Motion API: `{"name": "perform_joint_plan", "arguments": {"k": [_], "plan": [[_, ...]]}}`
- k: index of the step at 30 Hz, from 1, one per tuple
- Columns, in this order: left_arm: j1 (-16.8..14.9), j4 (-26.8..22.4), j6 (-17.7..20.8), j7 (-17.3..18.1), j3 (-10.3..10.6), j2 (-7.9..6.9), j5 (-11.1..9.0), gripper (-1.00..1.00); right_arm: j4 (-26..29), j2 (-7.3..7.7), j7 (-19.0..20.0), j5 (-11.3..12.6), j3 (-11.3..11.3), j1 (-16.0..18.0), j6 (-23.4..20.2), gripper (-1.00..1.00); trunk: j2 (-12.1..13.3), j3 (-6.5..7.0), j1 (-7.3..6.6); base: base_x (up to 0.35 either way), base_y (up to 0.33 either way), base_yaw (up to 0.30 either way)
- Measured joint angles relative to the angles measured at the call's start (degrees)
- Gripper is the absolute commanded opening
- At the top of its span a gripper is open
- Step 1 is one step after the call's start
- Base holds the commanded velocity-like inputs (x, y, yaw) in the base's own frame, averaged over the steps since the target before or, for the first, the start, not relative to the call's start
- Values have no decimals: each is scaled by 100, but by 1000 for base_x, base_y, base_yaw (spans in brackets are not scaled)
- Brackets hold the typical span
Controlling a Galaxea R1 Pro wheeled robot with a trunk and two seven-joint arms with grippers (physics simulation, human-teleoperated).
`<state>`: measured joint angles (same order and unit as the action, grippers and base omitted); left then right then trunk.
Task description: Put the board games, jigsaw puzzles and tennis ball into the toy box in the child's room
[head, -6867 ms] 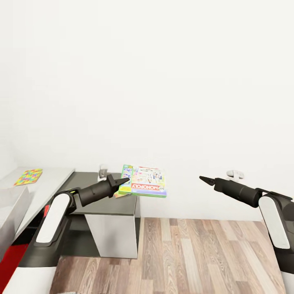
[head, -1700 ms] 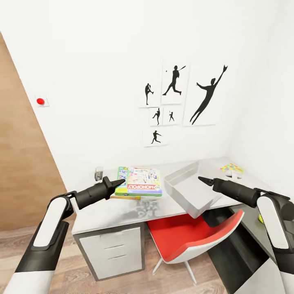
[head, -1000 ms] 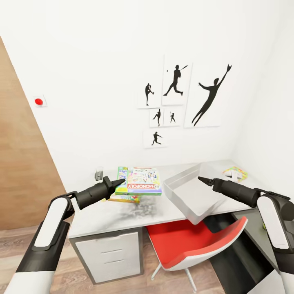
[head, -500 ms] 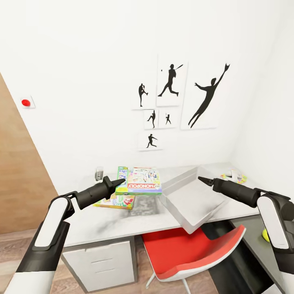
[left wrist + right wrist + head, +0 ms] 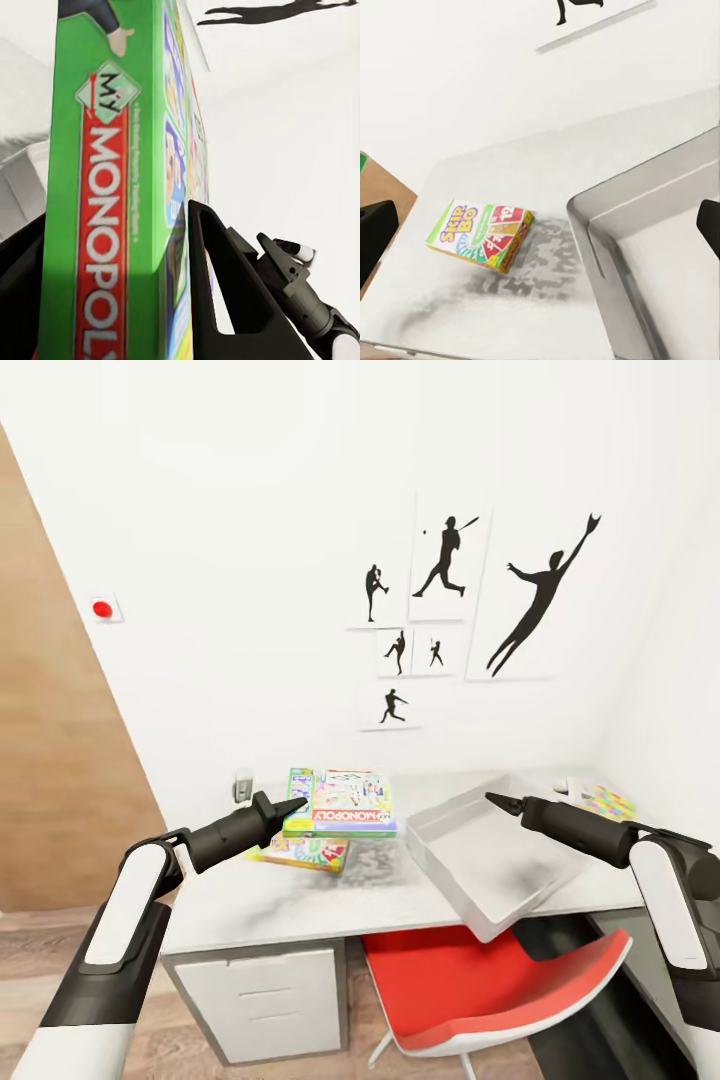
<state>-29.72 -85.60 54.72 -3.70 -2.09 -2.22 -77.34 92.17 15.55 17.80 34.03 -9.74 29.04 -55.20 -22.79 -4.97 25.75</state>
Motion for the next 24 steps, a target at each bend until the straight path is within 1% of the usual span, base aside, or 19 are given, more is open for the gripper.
{"name": "perform_joint_plan", "arguments": {"k": [5, 10, 14, 24], "plan": [[0, 1, -1, 2, 1, 0, 7, -100, 0, 0, 1, 0, -6, 0, 0, 100, 0, 0, 0, 1, -34, 266], [0, 1, -4, 4, -2, 0, -16, -100, 1, 0, 0, 2, -4, 0, -2, 100, 0, 0, 0, 14, -184, 224], [-1, 3, -21, 4, -4, 0, -17, -100, 3, 4, -1, 3, -13, -1, 4, 100, 0, 0, -1, 61, -245, 85], [-1, 4, -82, 4, -4, 0, -25, -100, 3, 3, -1, 3, -19, -1, 6, 100, 0, 0, -1, 91, -280, 20]]}}
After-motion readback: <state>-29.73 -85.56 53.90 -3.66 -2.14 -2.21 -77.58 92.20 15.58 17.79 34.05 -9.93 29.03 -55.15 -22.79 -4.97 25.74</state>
